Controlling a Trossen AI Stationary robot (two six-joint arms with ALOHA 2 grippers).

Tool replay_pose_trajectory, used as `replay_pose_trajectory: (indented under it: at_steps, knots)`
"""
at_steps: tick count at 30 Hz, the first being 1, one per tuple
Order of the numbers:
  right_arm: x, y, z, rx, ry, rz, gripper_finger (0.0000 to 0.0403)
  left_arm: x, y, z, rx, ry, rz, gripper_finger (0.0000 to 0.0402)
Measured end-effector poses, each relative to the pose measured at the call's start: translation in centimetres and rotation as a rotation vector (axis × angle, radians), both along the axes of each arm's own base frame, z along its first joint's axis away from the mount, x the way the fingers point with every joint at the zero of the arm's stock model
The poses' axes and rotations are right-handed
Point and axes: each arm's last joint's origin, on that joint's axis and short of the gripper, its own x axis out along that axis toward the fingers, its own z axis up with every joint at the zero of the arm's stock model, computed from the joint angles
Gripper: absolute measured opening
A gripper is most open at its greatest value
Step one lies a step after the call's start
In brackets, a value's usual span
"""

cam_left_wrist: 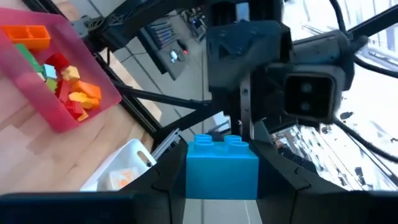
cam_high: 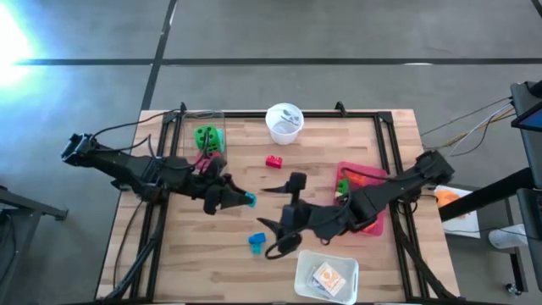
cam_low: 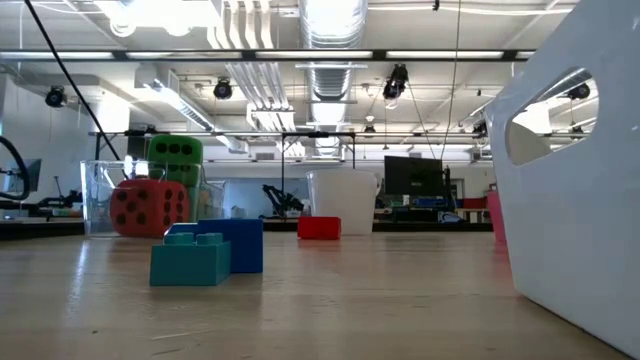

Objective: Pick & Place Toys
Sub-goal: Put the light blue game piece into the pink bin

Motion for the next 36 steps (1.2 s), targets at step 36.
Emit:
replay_pose_trajectory:
  at_steps: [36]
  knots:
    - [4.4, 1.8, 1.6, -0.097, -0.02, 0.018, 0.0186, 0.0, -0.3, 0.9, -0.016, -0.103, -0.119, 0.0138]
